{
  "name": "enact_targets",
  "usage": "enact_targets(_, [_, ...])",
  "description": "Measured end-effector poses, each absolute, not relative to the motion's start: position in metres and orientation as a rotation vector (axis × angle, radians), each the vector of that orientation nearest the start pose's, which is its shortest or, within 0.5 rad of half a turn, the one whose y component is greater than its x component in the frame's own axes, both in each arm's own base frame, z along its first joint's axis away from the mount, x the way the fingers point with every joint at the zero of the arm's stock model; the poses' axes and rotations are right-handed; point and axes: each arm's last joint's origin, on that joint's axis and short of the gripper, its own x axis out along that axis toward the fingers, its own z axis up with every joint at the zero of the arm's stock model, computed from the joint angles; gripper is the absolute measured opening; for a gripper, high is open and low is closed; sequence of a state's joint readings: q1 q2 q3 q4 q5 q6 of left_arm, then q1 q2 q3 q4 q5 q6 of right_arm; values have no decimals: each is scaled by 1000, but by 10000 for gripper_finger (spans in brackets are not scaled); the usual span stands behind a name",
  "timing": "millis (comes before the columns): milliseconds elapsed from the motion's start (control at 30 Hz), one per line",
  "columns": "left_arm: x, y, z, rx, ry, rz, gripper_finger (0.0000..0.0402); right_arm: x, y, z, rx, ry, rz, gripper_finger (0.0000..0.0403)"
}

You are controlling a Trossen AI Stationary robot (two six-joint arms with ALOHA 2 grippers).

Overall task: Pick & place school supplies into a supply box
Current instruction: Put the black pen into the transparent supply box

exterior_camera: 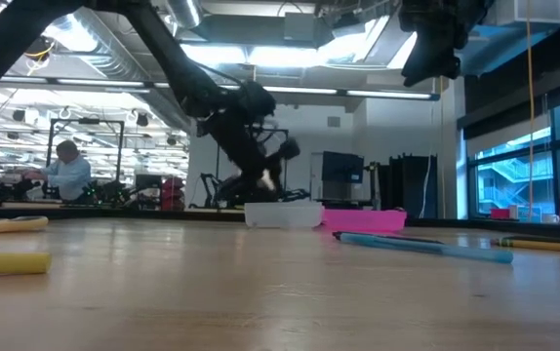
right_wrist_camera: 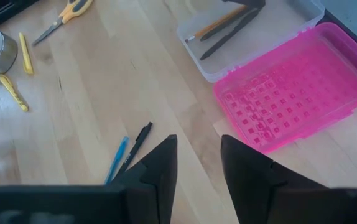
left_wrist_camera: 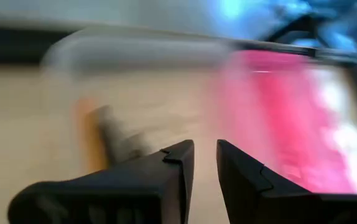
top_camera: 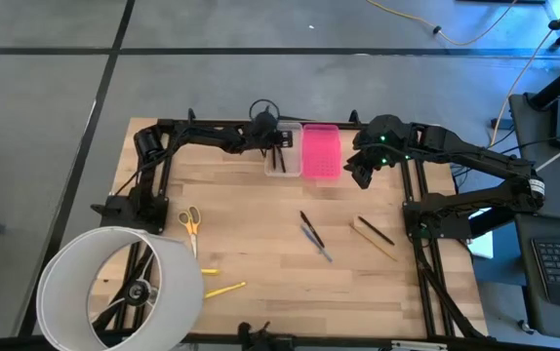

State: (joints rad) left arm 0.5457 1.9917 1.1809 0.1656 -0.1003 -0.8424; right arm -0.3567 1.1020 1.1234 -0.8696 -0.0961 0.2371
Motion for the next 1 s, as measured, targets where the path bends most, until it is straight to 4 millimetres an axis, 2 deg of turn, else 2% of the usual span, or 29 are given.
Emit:
enact_targets(100, [362,215,170,-815,304,678,63,200,-71,331,431,786,-348,128])
enact_targets(233, [367,199,194,-672,321,436,63,209,-67,325,405,827,-312,128])
enact_targets(333, [364,187,204,-632,384,359,63,222,-58,316,378,878,-260,128])
enact_targets(500, [353,171,214,-532,523,465,63,252,-42,294,352,958,-197,128])
enact_targets(700, [335,160,210,-471,728,654,63,281,-33,265,425,1005,-317,128])
enact_targets(833, [329,154,205,-463,821,702,61,299,-21,245,430,1043,-309,128])
enact_targets(1000, [328,151,204,-452,855,710,63,315,-8,218,456,1108,-343,128])
